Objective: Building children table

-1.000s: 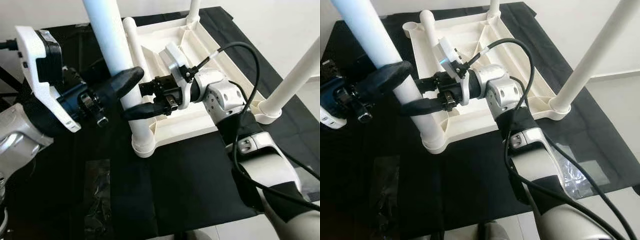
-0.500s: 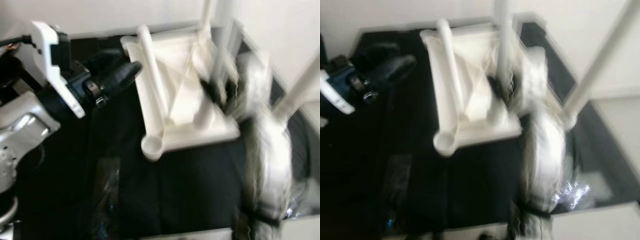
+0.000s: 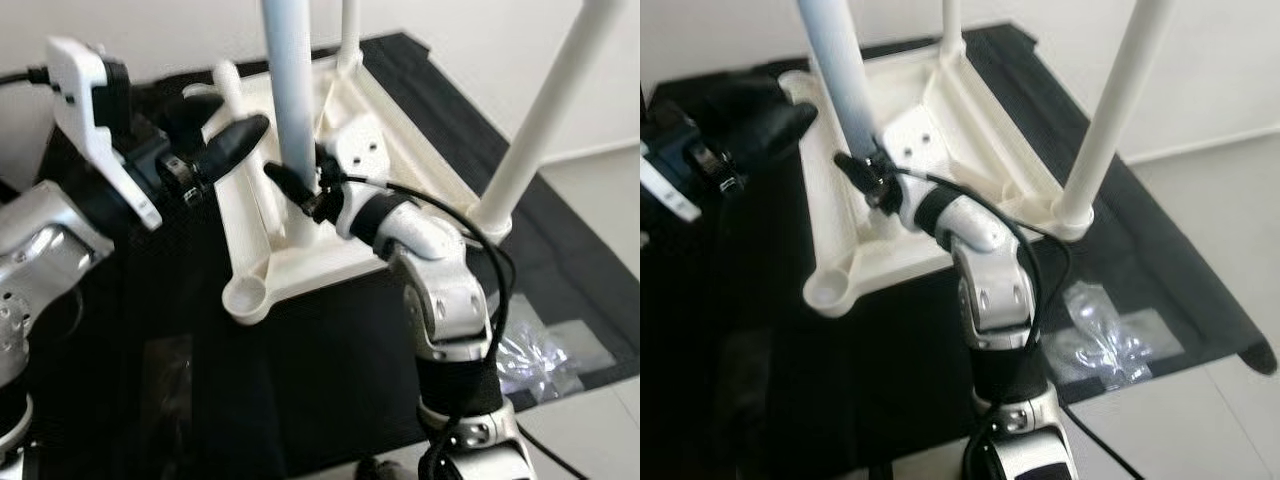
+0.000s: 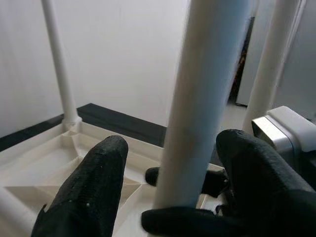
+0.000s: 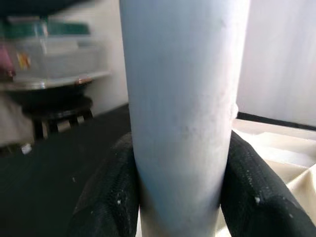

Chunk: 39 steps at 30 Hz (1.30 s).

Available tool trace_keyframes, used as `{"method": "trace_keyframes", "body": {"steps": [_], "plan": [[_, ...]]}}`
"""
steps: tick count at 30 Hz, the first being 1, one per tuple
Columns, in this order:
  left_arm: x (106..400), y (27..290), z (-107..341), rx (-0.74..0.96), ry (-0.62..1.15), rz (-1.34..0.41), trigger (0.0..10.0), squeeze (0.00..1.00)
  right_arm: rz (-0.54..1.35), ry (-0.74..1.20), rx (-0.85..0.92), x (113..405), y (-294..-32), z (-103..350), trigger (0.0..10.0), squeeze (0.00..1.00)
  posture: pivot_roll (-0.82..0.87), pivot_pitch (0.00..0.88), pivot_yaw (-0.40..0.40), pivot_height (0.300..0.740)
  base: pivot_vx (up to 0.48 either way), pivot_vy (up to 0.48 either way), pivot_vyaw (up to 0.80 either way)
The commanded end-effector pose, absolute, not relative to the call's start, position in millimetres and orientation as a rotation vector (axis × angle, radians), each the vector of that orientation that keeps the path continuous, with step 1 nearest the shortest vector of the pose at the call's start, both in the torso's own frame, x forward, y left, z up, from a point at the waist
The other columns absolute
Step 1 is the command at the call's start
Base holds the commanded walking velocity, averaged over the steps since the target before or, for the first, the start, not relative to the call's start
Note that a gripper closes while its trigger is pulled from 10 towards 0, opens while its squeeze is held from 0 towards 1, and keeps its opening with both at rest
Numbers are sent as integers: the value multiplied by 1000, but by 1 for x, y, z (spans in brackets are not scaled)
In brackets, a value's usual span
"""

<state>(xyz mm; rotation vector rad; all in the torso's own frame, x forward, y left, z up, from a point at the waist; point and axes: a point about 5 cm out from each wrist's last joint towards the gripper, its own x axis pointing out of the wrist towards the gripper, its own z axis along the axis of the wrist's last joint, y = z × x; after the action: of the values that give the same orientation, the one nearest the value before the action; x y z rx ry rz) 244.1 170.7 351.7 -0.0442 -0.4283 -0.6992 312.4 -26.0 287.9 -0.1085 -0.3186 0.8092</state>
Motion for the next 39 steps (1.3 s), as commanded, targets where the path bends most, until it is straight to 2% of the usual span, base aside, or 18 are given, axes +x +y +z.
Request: {"method": "trace_keyframes", "body": {"steps": [1,3,4,7,13,21,24,25,26,28,33,34,36,39], "plan": [[242,171,351,-43,-437,-694,10000,0,856,-225,-46,314,-9,272,0,0,41,263,20,740,0,0,0],[243,172,351,-47,-446,-681,10000,0,861,-240,-33,320,-11,277,0,0,41,257,20,740,0,0,0],[243,173,351,-50,-451,-663,10000,0,877,-256,-26,321,-10,281,10000,0,44,252,21,740,0,0,0],[246,178,351,-65,-465,-593,10000,0,936,-308,-23,319,-10,291,10000,0,44,246,20,740,0,0,0],[249,184,350,-92,-482,-536,10000,0,939,-316,-29,322,-13,294,10000,0,44,240,19,740,0,0,0],[255,206,348,-191,-530,-389,10000,0,945,-376,-22,328,-21,305,10000,0,43,225,14,740,0,0,0],[256,220,348,-300,-567,-303,10000,0,897,-478,137,333,-32,325,10000,0,43,218,14,740,0,0,0],[256,220,348,-300,-567,-303,10000,0,897,-478,137,333,-32,325,10000,0,43,218,14,740,0,0,0],[257,223,345,-325,-567,-270,10000,0,863,-537,263,334,-40,338,10000,0,43,218,14,740,0,0,0],[257,223,342,-329,-562,-262,10000,0,862,-563,338,334,-43,345,10000,0,42,215,14,740,0,0,0],[258,219,336,-344,-551,-260,10000,0,932,-592,407,329,-44,354,10000,0,42,214,14,740,0,0,0],[258,219,336,-344,-551,-260,10000,0,932,-592,407,329,-44,354,10000,0,42,214,14,740,0,0,0],[260,214,328,-317,-524,-260,10000,0,1085,-581,313,320,-37,352,10000,0,41,213,13,740,0,0,0],[259,207,319,-261,-490,-261,10000,0,1340,-491,15,306,-29,332,10000,0,35,215,12,740,0,0,0]]}}
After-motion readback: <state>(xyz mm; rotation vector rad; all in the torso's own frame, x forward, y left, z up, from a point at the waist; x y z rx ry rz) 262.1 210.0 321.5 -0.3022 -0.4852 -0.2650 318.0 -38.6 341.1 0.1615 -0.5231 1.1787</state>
